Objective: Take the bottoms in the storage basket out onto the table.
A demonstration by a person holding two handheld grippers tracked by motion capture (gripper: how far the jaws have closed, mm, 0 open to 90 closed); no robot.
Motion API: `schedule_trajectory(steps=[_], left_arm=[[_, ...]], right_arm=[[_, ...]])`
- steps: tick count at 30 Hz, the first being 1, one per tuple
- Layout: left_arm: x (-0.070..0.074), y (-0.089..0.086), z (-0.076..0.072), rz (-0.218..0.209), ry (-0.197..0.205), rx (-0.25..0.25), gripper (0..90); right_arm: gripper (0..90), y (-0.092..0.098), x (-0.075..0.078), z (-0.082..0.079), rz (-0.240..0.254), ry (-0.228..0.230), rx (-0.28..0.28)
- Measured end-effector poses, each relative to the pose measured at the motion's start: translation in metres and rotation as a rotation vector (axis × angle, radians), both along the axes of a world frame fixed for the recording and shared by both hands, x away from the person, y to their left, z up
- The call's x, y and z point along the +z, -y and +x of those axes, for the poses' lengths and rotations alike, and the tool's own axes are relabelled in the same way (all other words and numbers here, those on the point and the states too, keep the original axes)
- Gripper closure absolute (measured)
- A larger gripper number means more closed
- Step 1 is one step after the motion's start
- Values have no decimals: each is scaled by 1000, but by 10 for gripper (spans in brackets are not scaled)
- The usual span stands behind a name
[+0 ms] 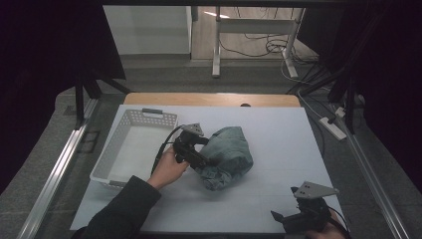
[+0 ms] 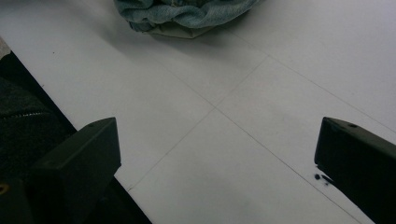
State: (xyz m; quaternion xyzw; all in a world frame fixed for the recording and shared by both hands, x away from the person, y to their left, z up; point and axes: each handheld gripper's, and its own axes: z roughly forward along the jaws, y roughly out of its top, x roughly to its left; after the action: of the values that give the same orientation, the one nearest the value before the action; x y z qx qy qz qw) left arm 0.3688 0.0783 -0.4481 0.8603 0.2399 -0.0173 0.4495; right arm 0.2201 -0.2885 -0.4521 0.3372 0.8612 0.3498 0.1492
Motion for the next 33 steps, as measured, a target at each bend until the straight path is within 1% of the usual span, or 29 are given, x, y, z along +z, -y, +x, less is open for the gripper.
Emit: schedule_trajectory(steps=[3,9,19,26,29,33], left_arm=[[1,-1,-2,1,8,15,0],[1,-5,-5,13,10,38,0],[4,-6,-14,24,34,33,0],[5,-4,-19,31,34,27,0],[6,-5,-20,36,41,29,0],[6,-5,-22,24,32,27,0]], right_arm=[[7,0,0,0,0,1,-3],[7,0,0,0,4,1,-6],[7,1,0,0,6,3,-5],[7,1,0,0,6,4,-4],[7,1,0,0,7,4,-4],[7,0,0,0,6,5,-4]])
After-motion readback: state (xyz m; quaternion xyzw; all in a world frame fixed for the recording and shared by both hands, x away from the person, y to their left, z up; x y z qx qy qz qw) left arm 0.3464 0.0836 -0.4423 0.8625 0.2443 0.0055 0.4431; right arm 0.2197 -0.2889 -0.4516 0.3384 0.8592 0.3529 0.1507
